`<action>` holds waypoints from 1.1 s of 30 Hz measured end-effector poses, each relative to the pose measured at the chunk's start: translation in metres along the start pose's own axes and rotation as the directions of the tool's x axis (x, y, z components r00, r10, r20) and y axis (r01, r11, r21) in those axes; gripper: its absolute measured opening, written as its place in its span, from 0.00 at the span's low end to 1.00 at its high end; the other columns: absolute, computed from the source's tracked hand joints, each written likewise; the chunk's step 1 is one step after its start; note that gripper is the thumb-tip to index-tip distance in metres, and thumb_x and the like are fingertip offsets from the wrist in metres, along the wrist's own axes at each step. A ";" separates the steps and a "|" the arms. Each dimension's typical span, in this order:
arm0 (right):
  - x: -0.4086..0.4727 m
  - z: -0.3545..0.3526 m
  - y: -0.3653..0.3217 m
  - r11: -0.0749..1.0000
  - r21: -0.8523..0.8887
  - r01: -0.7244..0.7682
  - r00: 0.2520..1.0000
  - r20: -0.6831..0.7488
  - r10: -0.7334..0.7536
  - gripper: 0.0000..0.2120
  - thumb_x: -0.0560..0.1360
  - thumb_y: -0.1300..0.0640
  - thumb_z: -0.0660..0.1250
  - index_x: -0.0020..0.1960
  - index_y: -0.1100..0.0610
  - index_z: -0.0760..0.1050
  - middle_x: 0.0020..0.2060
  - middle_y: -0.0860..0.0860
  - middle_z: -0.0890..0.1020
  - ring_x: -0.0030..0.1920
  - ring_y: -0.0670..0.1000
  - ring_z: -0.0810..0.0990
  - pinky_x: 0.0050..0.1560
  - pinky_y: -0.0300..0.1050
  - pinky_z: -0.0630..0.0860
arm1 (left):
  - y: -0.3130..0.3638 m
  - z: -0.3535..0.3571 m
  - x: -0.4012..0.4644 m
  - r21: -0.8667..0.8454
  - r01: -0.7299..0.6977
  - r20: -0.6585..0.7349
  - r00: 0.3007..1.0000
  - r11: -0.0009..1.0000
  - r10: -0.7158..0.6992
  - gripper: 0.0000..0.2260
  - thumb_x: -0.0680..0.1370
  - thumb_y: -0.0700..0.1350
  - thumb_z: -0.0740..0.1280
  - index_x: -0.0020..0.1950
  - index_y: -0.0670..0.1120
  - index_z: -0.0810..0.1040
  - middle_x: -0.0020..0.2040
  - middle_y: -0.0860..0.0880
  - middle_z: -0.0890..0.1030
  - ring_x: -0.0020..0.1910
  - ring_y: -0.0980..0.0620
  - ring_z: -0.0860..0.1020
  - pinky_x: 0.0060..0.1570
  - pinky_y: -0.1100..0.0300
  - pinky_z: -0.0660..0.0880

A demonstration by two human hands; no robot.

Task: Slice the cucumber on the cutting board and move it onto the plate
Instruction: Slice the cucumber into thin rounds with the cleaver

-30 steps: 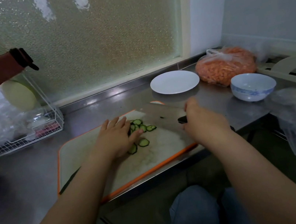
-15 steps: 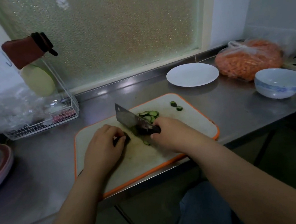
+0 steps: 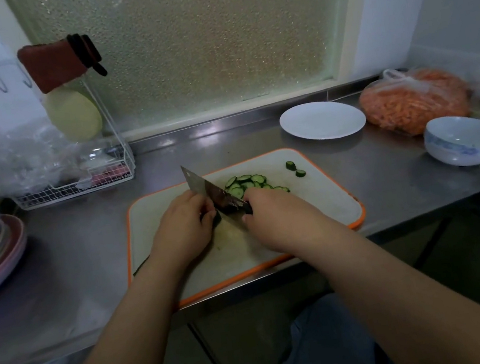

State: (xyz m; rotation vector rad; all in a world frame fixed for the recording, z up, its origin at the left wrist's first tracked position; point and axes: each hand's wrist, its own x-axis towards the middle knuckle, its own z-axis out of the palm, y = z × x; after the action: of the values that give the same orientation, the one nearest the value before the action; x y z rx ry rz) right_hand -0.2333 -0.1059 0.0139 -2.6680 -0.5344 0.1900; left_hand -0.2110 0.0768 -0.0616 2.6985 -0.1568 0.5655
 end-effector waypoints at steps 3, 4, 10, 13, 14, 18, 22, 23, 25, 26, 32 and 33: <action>-0.003 -0.003 -0.004 1.000 -0.006 -0.003 1.000 0.001 0.003 0.09 0.79 0.57 0.59 0.58 0.57 0.71 0.53 0.55 0.78 0.52 0.57 0.77 0.42 0.44 0.67 | 0.000 -0.001 0.001 -0.017 0.003 -0.004 1.000 1.000 -0.003 0.04 0.75 0.42 0.67 0.41 0.48 0.74 0.42 0.49 0.75 0.42 0.47 0.73 0.41 0.56 0.68; -0.004 -0.003 -0.004 1.000 -0.004 -0.007 1.000 0.007 0.007 0.09 0.79 0.57 0.60 0.58 0.57 0.71 0.53 0.55 0.78 0.52 0.57 0.77 0.42 0.45 0.67 | 0.000 -0.001 0.000 -0.015 0.001 -0.006 1.000 1.000 -0.001 0.04 0.74 0.42 0.67 0.41 0.47 0.74 0.42 0.49 0.75 0.42 0.47 0.73 0.41 0.56 0.68; 0.002 0.004 -0.008 0.999 0.012 -0.049 0.998 0.035 0.049 0.09 0.79 0.58 0.60 0.58 0.57 0.71 0.51 0.55 0.78 0.51 0.56 0.77 0.42 0.45 0.69 | 0.000 -0.001 0.000 -0.024 0.000 -0.015 1.000 1.000 0.000 0.03 0.74 0.42 0.67 0.41 0.47 0.74 0.42 0.49 0.75 0.42 0.48 0.72 0.41 0.57 0.66; 0.010 0.016 -0.007 0.997 -0.014 -0.077 0.993 0.088 0.078 0.09 0.79 0.57 0.61 0.58 0.58 0.72 0.52 0.55 0.78 0.52 0.56 0.77 0.44 0.45 0.69 | -0.001 0.000 0.000 -0.018 -0.011 -0.019 1.000 1.000 0.011 0.03 0.74 0.41 0.67 0.41 0.46 0.75 0.41 0.51 0.74 0.42 0.49 0.72 0.40 0.59 0.64; 0.012 0.019 -0.006 0.996 -0.015 -0.088 0.991 0.101 0.089 0.09 0.79 0.57 0.61 0.58 0.58 0.72 0.53 0.56 0.77 0.52 0.56 0.77 0.44 0.44 0.70 | -0.001 0.000 0.000 -0.018 -0.014 -0.021 1.000 1.000 0.014 0.03 0.74 0.41 0.67 0.41 0.46 0.75 0.41 0.51 0.74 0.42 0.49 0.71 0.40 0.59 0.63; 0.019 0.017 0.000 0.993 0.025 -0.115 0.985 0.131 0.111 0.12 0.78 0.57 0.60 0.60 0.58 0.73 0.53 0.56 0.79 0.51 0.56 0.78 0.43 0.44 0.72 | -0.005 0.001 -0.001 -0.026 0.014 -0.045 0.999 1.000 -0.016 0.02 0.74 0.42 0.67 0.42 0.47 0.75 0.41 0.51 0.74 0.40 0.51 0.70 0.39 0.59 0.62; 0.018 0.011 0.002 0.993 0.042 -0.110 0.984 0.146 0.103 0.12 0.79 0.57 0.59 0.61 0.58 0.72 0.52 0.57 0.79 0.48 0.56 0.78 0.42 0.44 0.72 | -0.006 0.001 -0.001 -0.034 0.024 -0.048 0.999 0.999 -0.025 0.02 0.75 0.43 0.67 0.43 0.47 0.76 0.41 0.50 0.74 0.39 0.51 0.70 0.39 0.59 0.63; 0.016 0.011 0.001 0.994 0.039 -0.100 0.986 0.138 0.093 0.12 0.79 0.57 0.59 0.61 0.58 0.72 0.53 0.57 0.79 0.50 0.56 0.77 0.43 0.44 0.71 | -0.006 0.001 -0.001 -0.037 0.023 -0.045 0.999 0.999 -0.025 0.02 0.75 0.43 0.67 0.42 0.47 0.75 0.41 0.50 0.74 0.39 0.51 0.70 0.39 0.59 0.63; 0.012 0.012 -0.001 0.996 0.040 -0.078 0.992 0.104 0.073 0.11 0.79 0.57 0.59 0.60 0.58 0.72 0.53 0.57 0.78 0.51 0.56 0.76 0.44 0.44 0.70 | -0.004 0.001 -0.001 -0.038 0.021 -0.040 0.999 0.999 -0.022 0.02 0.75 0.42 0.67 0.42 0.47 0.75 0.41 0.50 0.74 0.39 0.51 0.69 0.39 0.59 0.63; 0.010 0.010 -0.002 0.997 0.041 -0.067 0.994 0.087 0.063 0.11 0.79 0.57 0.59 0.59 0.58 0.71 0.53 0.56 0.78 0.50 0.55 0.76 0.44 0.44 0.69 | -0.004 0.001 0.000 -0.038 0.020 -0.038 0.999 0.999 -0.021 0.03 0.75 0.42 0.67 0.42 0.47 0.74 0.41 0.50 0.73 0.39 0.51 0.68 0.39 0.59 0.62; -0.003 -0.002 -0.009 0.999 0.026 -0.041 0.997 0.059 0.039 0.09 0.79 0.56 0.59 0.58 0.58 0.71 0.52 0.55 0.78 0.48 0.55 0.75 0.43 0.44 0.68 | -0.002 -0.001 0.001 -0.056 0.030 -0.025 0.999 0.998 -0.031 0.06 0.74 0.42 0.67 0.40 0.50 0.72 0.40 0.50 0.72 0.38 0.51 0.68 0.39 0.59 0.62; -0.003 -0.002 -0.010 0.999 0.023 -0.043 0.997 0.061 0.042 0.10 0.80 0.56 0.59 0.59 0.58 0.71 0.52 0.56 0.78 0.50 0.55 0.76 0.43 0.44 0.68 | -0.002 -0.001 0.001 -0.057 0.026 -0.025 0.999 0.998 -0.028 0.06 0.74 0.41 0.67 0.40 0.50 0.71 0.40 0.50 0.72 0.38 0.51 0.68 0.39 0.59 0.61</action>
State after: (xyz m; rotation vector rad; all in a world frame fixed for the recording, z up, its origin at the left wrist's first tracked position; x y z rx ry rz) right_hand -0.2395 -0.0996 0.0199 -2.6585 -0.4911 0.2888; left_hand -0.2106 0.0788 -0.0609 2.6332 -0.1270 0.5794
